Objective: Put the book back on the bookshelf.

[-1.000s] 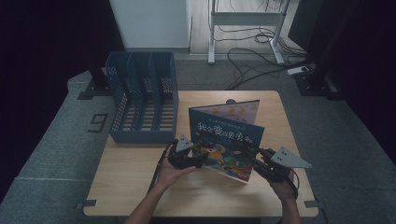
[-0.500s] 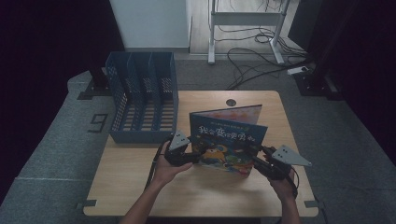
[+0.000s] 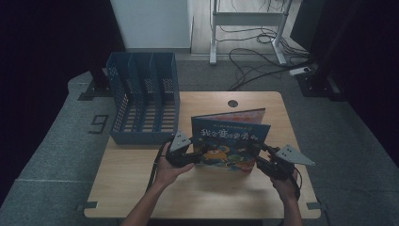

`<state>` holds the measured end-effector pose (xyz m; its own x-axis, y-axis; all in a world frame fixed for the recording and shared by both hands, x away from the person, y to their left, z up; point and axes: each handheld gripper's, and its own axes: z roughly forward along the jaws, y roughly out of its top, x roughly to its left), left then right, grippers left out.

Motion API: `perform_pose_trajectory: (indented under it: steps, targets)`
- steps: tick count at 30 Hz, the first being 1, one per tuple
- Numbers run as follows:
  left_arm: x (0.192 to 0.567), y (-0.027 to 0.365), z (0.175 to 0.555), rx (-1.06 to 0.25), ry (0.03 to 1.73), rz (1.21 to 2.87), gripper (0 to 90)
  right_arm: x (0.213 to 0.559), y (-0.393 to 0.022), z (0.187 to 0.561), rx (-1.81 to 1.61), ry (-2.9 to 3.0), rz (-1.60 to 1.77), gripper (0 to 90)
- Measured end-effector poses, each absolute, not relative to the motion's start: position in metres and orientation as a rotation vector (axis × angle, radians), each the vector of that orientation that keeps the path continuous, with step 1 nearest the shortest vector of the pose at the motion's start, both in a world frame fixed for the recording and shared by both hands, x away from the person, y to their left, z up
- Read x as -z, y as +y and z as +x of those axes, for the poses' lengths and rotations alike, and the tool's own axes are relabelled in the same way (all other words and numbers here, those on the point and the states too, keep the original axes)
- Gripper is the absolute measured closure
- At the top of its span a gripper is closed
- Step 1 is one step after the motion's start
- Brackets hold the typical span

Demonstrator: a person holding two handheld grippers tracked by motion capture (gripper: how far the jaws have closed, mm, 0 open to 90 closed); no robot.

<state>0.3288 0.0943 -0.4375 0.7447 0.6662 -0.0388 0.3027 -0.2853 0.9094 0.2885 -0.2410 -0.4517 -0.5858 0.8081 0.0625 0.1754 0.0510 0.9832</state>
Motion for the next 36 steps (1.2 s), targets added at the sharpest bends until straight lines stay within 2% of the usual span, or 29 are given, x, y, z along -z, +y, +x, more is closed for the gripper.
perform_pose_trajectory:
  steps: [10,32,36]
  targets:
    - [0.438,0.096,0.320,-0.424,0.716,1.859,52.7,0.455,-0.242,0.292,-1.532,1.789,1.037,52.1]
    - [0.433,0.087,0.315,-0.405,0.608,1.853,54.0,0.456,-0.246,0.291,-1.540,1.803,1.024,50.4]
    - [0.432,0.082,0.311,-0.404,0.578,1.859,56.8,0.456,-0.246,0.290,-1.536,1.806,1.018,48.3]
